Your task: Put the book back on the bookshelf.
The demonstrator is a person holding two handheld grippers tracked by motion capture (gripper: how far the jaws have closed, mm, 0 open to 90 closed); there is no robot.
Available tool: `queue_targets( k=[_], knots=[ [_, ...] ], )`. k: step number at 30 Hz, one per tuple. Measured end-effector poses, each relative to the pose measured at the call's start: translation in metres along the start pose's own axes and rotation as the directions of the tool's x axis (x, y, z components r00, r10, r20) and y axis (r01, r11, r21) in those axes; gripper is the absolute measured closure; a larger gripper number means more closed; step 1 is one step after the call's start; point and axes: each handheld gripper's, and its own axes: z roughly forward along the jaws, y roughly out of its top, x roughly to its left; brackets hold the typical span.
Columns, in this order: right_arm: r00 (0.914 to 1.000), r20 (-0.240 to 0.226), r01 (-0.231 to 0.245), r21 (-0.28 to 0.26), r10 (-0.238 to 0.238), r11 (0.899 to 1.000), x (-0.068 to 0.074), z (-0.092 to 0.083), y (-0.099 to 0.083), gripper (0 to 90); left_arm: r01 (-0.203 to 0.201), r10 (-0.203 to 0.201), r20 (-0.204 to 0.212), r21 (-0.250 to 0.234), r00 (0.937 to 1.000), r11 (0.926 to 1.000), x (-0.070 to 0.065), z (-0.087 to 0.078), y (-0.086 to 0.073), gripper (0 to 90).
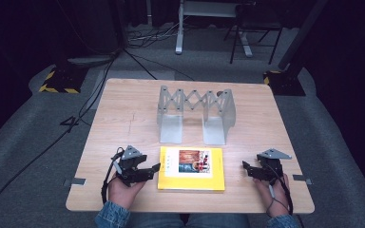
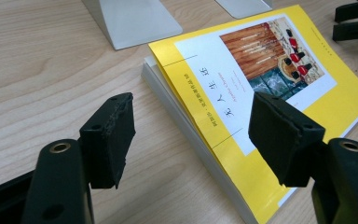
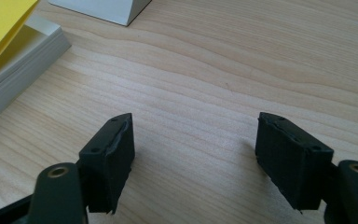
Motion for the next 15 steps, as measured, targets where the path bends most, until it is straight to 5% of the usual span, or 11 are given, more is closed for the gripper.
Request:
queue_targets(
  k=[5, 8, 11, 15],
  knots=[
    [1.0, 0.0, 0.0, 0.0, 0.0, 1.0, 0.0, 0.0, 0.0, 28.3, -0.006, 0.006, 0.003, 0.033, 1.0, 0.9994, -0.005, 0.014, 0.002, 32.4],
    [1.0, 0.0, 0.0, 0.0, 0.0, 1.0, 0.0, 0.0, 0.0, 28.2, -0.01, 0.004, 0.062, 0.085, 0.9981, 0.9964, -0.006, 0.028, 0.001, 32.0],
    [1.0, 0.001, 0.0, 0.0, 0.0, 1.0, 0.0, 0.0, 0.0, 28.1, -0.004, -0.006, 0.078, 0.131, 0.997, 0.9914, -0.006, 0.035, 0.0, 30.9],
    [1.0, 0.003, -0.001, -0.001, 0.001, 1.0, 0.001, 0.0, 0.0, 28.1, -0.002, -0.01, 0.07, 0.159, 0.9975, 0.9872, -0.005, 0.039, -0.001, 29.4]
  ],
)
